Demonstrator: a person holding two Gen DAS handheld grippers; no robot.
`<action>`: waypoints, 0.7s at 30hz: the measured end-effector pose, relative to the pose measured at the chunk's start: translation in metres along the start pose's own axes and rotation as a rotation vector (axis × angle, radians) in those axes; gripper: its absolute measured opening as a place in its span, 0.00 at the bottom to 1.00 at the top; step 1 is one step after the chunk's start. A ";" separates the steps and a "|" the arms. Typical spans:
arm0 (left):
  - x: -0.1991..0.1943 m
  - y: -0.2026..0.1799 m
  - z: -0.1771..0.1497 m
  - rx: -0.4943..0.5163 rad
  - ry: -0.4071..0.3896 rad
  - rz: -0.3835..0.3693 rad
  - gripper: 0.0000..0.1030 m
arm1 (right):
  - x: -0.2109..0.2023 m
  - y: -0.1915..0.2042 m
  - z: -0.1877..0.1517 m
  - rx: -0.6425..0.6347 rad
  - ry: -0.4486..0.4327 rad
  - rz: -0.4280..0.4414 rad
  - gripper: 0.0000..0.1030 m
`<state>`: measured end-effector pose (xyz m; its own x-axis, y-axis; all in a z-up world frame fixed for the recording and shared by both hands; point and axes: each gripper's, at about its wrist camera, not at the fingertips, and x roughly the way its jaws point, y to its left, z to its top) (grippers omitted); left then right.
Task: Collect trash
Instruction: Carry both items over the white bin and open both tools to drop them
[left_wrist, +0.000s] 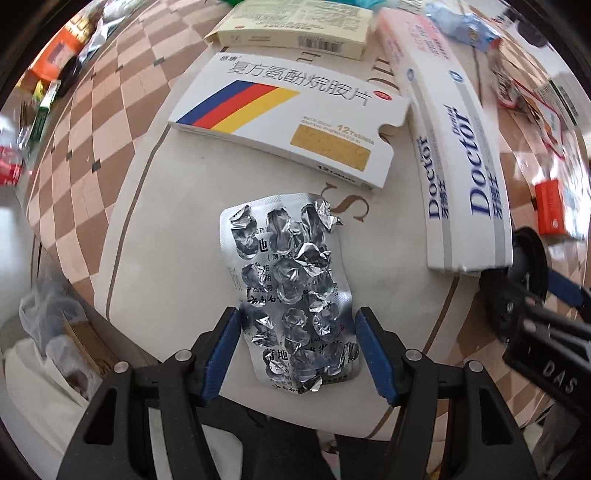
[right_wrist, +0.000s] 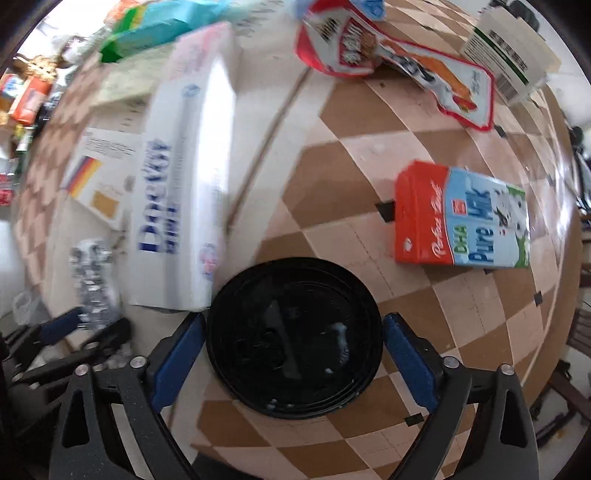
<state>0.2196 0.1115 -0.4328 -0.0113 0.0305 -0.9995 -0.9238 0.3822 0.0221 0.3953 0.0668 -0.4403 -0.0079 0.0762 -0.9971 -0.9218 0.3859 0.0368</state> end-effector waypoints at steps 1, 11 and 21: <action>-0.001 0.001 -0.005 0.022 -0.014 0.000 0.59 | 0.001 -0.002 -0.005 0.006 -0.006 -0.013 0.87; -0.030 0.041 -0.080 0.123 -0.176 -0.043 0.59 | -0.048 -0.031 -0.108 0.137 -0.091 -0.066 0.86; -0.059 0.049 -0.180 0.026 -0.196 -0.008 0.59 | -0.062 0.041 -0.206 0.078 -0.065 0.042 0.86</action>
<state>0.1060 -0.0379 -0.3770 0.0728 0.2055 -0.9759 -0.9132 0.4072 0.0176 0.2779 -0.1111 -0.3907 -0.0189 0.1520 -0.9882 -0.8880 0.4516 0.0864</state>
